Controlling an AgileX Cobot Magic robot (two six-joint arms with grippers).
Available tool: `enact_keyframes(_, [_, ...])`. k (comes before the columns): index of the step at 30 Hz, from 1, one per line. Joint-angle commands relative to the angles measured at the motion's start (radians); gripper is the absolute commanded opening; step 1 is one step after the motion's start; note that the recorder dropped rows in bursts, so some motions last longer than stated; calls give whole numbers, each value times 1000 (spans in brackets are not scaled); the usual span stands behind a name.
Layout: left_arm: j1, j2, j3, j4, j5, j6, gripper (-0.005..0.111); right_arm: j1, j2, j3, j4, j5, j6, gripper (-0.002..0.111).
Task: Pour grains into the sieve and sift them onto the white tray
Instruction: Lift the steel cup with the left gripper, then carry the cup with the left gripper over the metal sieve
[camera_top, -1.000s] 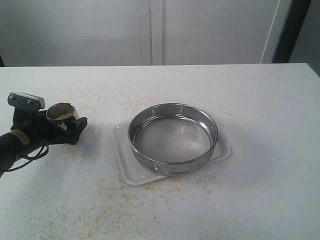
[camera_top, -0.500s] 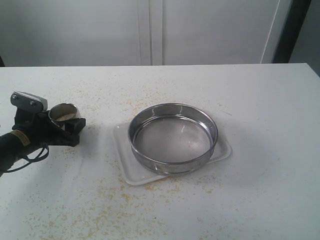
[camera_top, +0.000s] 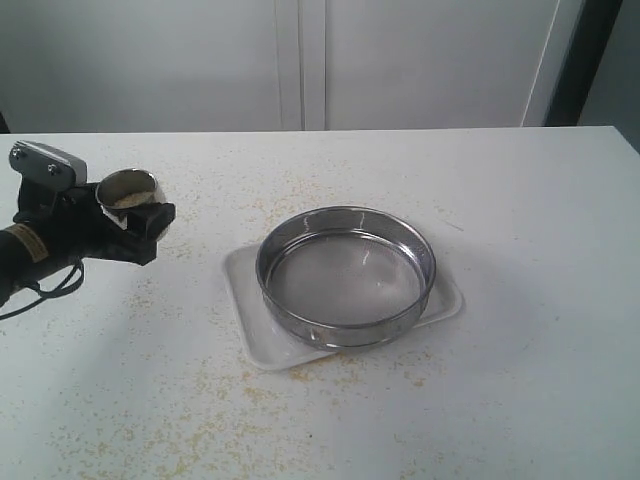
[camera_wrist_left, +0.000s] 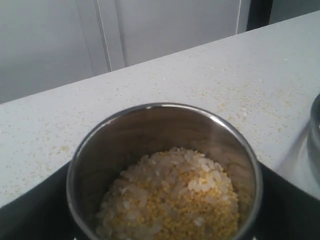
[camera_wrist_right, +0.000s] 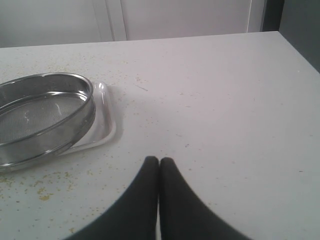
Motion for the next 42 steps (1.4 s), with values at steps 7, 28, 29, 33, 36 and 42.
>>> enact_keyframes(7, [-49, -296, -1, 217, 302, -192, 0, -4, -6, 5, 0, -3, 3, 0])
enact_keyframes(28, [-488, -388, -175, 174, 819, -222, 0, -4, -6, 5, 0, -3, 3, 0])
enact_keyframes(29, [-501, -386, -197, 174, 851, -222, 0, -4, -6, 5, 0, -3, 3, 0])
enact_keyframes(33, [-535, -375, -267, 179, 952, -214, 0, -4, -6, 5, 0, -3, 3, 0])
enact_keyframes(36, [-537, -363, -295, 179, 960, -216, 0, -4, -6, 5, 0, -3, 3, 0])
enact_keyframes(42, [-576, -332, -338, 179, 1005, -213, 0, -4, -6, 5, 0, -3, 3, 0])
